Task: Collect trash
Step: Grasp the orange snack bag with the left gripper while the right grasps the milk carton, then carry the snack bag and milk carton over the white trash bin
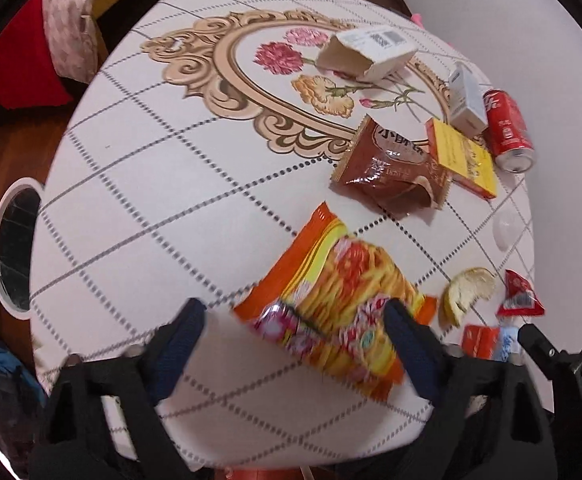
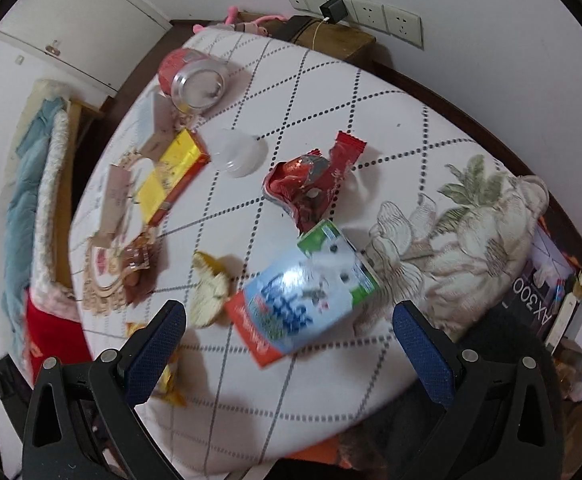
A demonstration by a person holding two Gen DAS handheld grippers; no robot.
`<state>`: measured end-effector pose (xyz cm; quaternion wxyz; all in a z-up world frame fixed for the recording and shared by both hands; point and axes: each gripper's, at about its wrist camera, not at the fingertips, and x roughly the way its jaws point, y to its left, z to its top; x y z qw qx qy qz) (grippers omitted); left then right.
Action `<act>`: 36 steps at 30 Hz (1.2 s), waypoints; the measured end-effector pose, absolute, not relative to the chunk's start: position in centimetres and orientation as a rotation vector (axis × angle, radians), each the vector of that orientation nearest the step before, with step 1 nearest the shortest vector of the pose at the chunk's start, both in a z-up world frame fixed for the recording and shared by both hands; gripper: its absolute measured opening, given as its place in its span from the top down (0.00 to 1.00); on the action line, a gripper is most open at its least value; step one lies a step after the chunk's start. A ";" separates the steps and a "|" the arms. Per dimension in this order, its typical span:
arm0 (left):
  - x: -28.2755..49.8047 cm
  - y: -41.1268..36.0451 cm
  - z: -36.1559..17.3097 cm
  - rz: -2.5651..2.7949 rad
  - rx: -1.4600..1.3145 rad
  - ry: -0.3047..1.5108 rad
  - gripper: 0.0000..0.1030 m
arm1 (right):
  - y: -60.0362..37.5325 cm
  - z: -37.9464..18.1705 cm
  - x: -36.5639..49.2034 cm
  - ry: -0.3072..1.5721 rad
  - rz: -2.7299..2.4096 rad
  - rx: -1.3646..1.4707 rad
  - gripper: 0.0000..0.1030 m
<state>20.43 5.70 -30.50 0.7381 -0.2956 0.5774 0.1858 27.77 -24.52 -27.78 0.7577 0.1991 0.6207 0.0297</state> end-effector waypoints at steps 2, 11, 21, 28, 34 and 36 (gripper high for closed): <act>21.2 5.4 -30.9 0.414 -0.627 1.276 0.39 | -23.9 -28.5 28.2 1.362 0.056 0.408 0.00; 20.9 3.5 -30.0 0.477 -0.474 1.214 0.81 | -22.4 -30.1 28.4 1.396 0.051 0.328 0.14; 17.0 2.8 -25.3 0.525 -0.324 1.104 0.88 | -23.0 -29.3 26.8 1.376 0.173 0.325 0.36; 14.7 2.8 -22.8 0.583 -0.223 1.039 0.88 | -23.0 -28.3 24.4 1.352 0.255 0.302 0.39; 13.0 3.6 -24.1 0.609 -0.247 1.082 0.88 | -21.4 -28.3 23.1 1.386 0.329 0.233 0.39; 13.1 3.7 -25.1 0.614 -0.250 1.103 0.88 | -21.1 -29.2 23.5 1.437 0.318 0.229 0.38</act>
